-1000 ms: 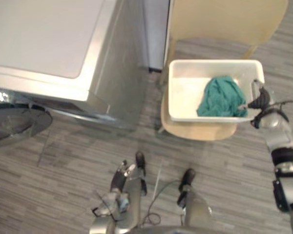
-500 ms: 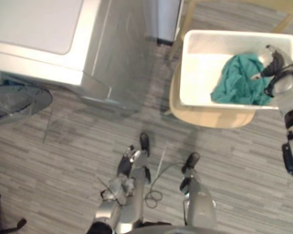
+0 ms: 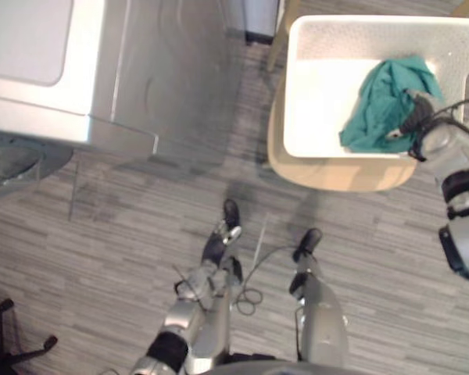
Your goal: Pick up the laundry basket with both hands and put the clothes into the washing machine.
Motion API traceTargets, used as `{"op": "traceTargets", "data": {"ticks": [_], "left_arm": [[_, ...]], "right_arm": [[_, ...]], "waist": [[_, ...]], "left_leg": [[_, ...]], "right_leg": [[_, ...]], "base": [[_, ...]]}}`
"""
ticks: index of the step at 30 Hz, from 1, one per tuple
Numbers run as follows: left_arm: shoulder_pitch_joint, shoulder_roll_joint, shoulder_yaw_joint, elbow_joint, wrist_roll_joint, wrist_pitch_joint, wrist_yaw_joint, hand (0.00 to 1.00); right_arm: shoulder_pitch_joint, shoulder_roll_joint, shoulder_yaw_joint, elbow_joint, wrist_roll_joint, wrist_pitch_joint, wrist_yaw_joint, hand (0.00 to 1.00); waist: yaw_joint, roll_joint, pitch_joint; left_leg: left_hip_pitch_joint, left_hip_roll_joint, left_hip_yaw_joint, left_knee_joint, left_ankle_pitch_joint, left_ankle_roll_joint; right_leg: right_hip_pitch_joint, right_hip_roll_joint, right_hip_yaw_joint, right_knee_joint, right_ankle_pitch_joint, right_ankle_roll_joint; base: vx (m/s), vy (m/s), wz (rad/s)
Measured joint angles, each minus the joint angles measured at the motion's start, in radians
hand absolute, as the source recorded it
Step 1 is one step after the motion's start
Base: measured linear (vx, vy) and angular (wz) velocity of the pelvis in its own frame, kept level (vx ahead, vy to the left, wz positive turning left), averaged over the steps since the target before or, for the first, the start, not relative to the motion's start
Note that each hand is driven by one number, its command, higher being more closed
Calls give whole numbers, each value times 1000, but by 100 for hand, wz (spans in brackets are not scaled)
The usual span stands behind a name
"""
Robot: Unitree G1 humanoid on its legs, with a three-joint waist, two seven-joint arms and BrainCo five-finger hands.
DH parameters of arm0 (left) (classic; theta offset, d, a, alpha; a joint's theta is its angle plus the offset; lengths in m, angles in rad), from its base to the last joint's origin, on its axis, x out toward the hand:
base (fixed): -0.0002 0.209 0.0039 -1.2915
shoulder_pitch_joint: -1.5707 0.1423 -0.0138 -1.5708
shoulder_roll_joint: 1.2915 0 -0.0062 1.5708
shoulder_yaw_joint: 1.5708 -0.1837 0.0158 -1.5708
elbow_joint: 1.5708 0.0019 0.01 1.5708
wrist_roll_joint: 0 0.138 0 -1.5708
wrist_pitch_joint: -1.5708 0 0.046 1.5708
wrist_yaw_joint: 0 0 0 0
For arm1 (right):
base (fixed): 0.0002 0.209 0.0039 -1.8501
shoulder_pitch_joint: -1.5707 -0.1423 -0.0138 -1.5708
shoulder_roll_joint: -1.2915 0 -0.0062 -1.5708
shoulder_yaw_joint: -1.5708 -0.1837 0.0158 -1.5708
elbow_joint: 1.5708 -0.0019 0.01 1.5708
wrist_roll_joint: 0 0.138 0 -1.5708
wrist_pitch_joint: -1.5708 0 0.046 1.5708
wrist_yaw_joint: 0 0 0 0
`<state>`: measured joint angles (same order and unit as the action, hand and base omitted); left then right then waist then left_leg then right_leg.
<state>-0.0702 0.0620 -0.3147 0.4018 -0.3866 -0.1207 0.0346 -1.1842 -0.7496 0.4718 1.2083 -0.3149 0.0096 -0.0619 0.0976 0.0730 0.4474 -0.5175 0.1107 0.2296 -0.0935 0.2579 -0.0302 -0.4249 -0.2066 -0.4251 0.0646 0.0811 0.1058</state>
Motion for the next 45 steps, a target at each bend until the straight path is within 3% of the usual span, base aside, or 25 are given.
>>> {"op": "traceTargets", "data": {"ticks": [8,9,15,21,26,30,36,40,44,45], "left_arm": [[-1,-1,-6,-3,-3,-1,9,0],[0,-1,-6,-6,-13,-1,7,0],[1,-10,-5,-59,-17,-8,-13,0],[0,-39,4,-60,-16,-8,-12,0],[1,-48,15,-60,-14,-8,-8,0],[9,-45,40,-80,-13,-9,-7,0],[34,-12,62,-77,10,-13,16,0],[105,24,111,-80,52,-14,34,0],[174,42,154,-162,87,-14,33,0],[186,38,166,-191,89,-15,33,0]], "right_arm": [[-15,-2,26,25,4,-1,6,0],[-30,-15,62,25,18,0,27,100],[-36,-44,146,13,133,-5,65,100],[8,-42,99,-19,248,-5,34,100],[104,-38,-68,-102,267,-6,-19,100],[191,-38,-292,-228,266,-7,-89,100],[390,-19,-676,-577,225,-4,-293,100],[579,85,-865,-856,124,-5,-410,100],[742,180,-913,-1026,67,-17,-423,100],[778,194,-916,-1048,67,-30,-422,0]], "waist": [[0,0,0],[-1,0,0],[1,0,-1],[1,0,-2],[-3,0,-3],[-18,-4,-12],[-35,-5,-84],[-62,-36,-163],[-85,-57,-234],[-85,-59,-244]], "left_leg": [[-41,4,-3,-1,0,0],[-51,4,-2,-1,-1,-2],[-71,10,20,-2,-5,-5],[-57,17,30,-1,7,-11],[-6,26,54,0,9,-13],[64,25,55,-1,9,-13],[116,23,26,-1,8,-13],[175,20,17,-1,-12,-19],[223,12,17,-1,-28,-13],[240,9,19,-1,-32,-11]], "right_leg": [[-38,1,-16,13,-3,-3],[-51,-3,-17,24,-3,-4],[-70,-7,-37,41,-7,-7],[-73,-13,-46,83,-14,-18],[-43,-20,-68,128,-31,-33],[29,-23,-71,132,-56,-28],[99,-17,-87,121,-77,-19],[177,-6,-89,78,-79,-9],[234,-3,-89,53,-82,1],[250,-3,-86,52,-85,6]], "base": [[-5,21,3],[-5,66,5],[27,34,4],[71,3,0],[55,-27,-1],[7,-54,4],[-13,-44,9],[28,-32,5],[67,-25,0],[73,-17,-2]]}}
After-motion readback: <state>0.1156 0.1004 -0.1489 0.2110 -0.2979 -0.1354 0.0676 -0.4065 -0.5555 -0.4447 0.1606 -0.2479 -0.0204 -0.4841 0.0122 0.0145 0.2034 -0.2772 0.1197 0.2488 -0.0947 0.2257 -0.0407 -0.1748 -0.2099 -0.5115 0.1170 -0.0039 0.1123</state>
